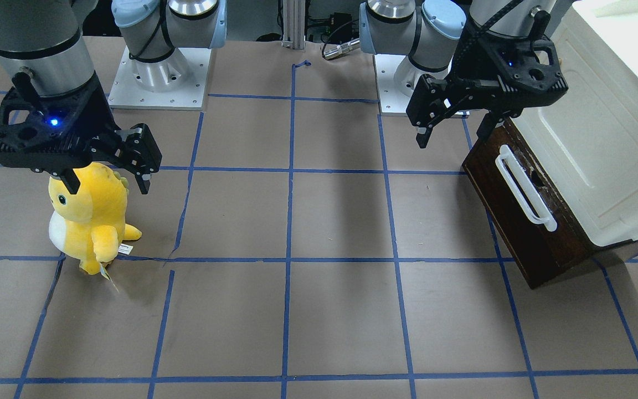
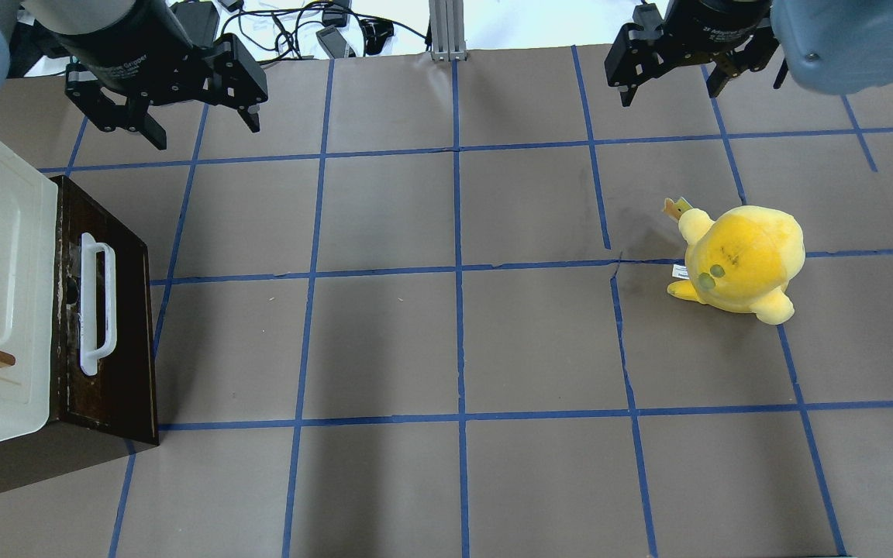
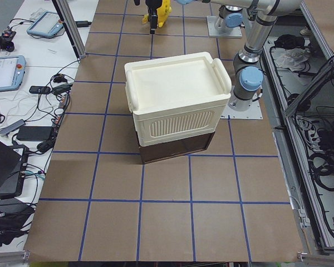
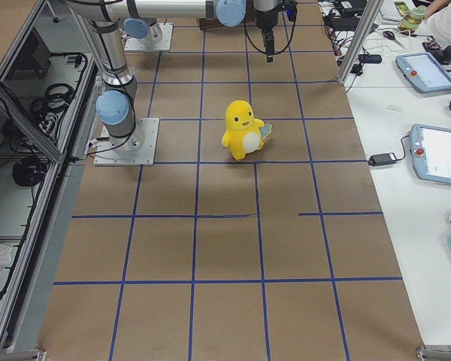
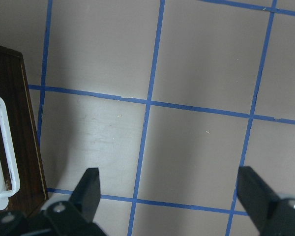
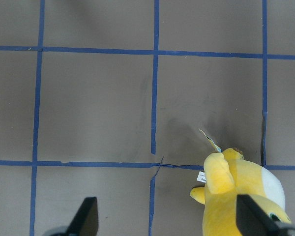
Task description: Pull drawer sideways
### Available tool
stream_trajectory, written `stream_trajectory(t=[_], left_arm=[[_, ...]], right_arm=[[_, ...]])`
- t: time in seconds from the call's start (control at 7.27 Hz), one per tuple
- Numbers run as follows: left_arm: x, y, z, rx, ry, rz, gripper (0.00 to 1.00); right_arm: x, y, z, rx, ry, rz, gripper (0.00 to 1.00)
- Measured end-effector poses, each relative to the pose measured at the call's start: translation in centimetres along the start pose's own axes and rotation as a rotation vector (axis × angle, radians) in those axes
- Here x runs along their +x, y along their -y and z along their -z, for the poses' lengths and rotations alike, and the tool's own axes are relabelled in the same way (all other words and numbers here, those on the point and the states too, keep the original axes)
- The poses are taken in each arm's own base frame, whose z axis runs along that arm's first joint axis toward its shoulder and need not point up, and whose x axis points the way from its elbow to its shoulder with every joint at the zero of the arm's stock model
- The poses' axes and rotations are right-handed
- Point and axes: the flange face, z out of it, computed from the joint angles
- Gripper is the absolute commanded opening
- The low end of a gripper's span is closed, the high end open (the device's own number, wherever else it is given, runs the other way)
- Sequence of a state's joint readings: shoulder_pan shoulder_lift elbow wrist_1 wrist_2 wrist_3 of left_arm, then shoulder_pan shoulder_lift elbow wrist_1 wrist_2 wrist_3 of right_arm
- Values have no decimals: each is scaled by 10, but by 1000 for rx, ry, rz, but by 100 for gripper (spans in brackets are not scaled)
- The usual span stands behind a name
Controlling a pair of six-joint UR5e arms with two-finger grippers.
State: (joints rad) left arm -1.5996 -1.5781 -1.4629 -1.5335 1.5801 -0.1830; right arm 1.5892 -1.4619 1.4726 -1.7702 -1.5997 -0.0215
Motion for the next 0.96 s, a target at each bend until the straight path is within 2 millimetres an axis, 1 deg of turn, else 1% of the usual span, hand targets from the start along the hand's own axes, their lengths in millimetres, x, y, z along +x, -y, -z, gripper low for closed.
stream_trajectory(t=[0.41,0.69,0.83,0.96], left_arm=[[0,2,-4,-5,2,0,100],[3,0,-6,-9,-2,9,100],[3,-3,-10,-17,-1,23,100],[4,-6,-21,-31,4,48,100]], right_arm=[[0,0,0,0,0,0,100],[0,0,0,0,0,0,100],[0,0,0,0,0,0,100],[0,0,0,0,0,0,100]])
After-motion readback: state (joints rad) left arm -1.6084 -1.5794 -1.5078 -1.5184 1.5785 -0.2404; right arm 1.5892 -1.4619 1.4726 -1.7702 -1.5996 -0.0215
